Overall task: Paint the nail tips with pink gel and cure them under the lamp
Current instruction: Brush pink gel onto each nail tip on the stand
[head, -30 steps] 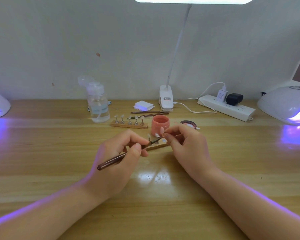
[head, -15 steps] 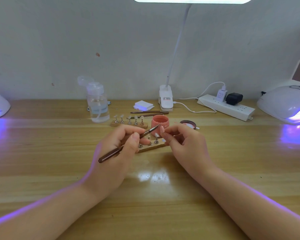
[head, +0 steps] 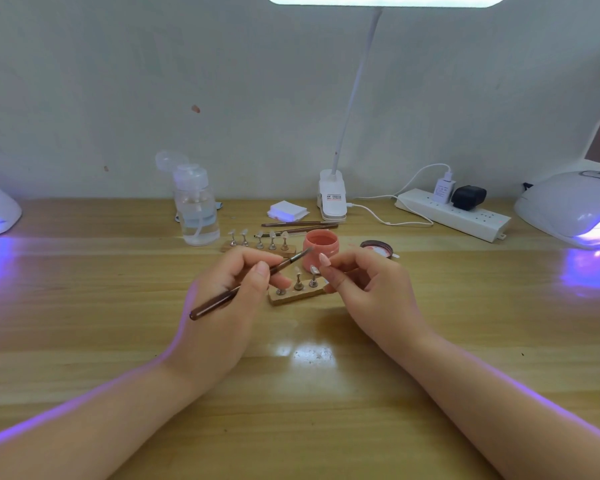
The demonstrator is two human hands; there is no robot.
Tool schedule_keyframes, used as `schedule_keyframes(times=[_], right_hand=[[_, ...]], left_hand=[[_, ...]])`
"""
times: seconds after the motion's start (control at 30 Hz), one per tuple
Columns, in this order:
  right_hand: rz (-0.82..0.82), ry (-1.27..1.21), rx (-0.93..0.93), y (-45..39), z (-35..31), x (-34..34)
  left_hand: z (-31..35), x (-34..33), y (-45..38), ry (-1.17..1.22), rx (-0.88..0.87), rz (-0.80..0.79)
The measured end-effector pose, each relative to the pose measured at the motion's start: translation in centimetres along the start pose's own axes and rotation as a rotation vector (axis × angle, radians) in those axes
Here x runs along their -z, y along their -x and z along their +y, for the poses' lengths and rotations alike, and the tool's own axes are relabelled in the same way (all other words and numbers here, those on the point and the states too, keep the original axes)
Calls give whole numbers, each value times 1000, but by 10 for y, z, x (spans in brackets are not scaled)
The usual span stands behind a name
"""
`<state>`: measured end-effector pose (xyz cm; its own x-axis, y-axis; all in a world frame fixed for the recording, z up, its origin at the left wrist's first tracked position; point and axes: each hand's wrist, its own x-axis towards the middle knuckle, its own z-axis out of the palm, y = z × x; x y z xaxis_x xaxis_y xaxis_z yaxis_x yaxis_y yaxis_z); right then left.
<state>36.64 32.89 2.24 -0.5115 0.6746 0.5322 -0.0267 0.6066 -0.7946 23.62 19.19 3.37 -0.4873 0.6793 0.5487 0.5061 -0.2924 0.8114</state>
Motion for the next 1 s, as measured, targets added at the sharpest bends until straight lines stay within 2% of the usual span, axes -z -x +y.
schedule_keyframes(times=[0.2, 0.33, 0.53, 0.7, 0.83, 1.0], right_hand=[[28, -11, -32, -1, -1, 0], [56, 20, -33, -1, 1, 1], [55, 48, -23, -1, 1, 1], [56, 118, -6, -1, 2, 1], [72, 146, -4, -2, 2, 1], [63, 213, 52, -1, 1, 1]], left_hand=[[4, -1, 5, 51, -4, -43], [3, 2, 7, -7, -32, -112], [7, 1, 8, 24, -44, -49], [7, -1, 7, -31, -6, -87], [10, 3, 9, -68, -54, -66], [12, -2, 7, -62, -10, -59]])
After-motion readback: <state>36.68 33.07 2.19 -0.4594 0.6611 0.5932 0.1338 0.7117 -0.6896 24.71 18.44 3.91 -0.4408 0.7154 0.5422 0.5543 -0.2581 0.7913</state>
